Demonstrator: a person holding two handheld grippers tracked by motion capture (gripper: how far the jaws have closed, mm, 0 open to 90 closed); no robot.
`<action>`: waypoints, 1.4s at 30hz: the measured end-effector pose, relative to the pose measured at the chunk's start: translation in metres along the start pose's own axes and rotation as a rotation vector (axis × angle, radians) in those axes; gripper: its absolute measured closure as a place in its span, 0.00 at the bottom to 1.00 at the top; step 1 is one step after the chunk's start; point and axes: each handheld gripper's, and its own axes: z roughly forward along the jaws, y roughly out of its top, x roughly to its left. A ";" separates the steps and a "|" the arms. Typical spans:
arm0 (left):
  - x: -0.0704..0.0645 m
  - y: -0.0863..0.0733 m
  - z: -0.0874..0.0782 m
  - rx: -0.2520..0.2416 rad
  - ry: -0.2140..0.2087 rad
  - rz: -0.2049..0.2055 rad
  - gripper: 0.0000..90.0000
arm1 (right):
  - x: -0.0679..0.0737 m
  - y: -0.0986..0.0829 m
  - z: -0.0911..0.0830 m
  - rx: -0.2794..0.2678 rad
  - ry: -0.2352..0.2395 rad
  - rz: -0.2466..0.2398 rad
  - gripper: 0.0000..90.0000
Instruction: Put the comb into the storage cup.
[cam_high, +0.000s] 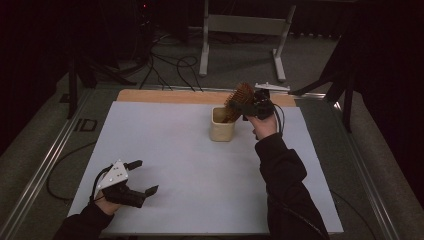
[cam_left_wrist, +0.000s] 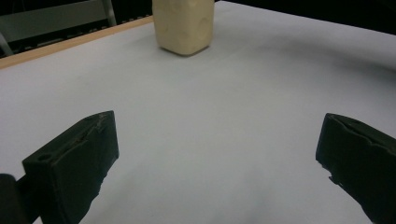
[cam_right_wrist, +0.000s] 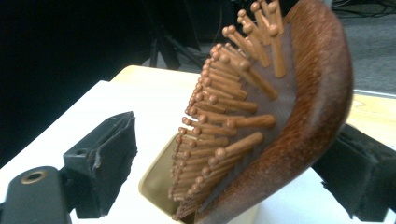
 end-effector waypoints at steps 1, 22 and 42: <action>0.000 0.000 0.000 0.000 0.000 0.001 0.00 | 0.000 0.000 0.000 0.006 0.001 -0.003 0.10; 0.000 0.000 0.000 -0.003 0.002 -0.001 0.00 | -0.006 -0.003 -0.011 -0.001 -0.005 -0.076 0.10; -0.001 0.001 -0.002 -0.002 0.001 0.003 0.00 | -0.013 -0.021 -0.026 0.025 0.001 -0.118 0.10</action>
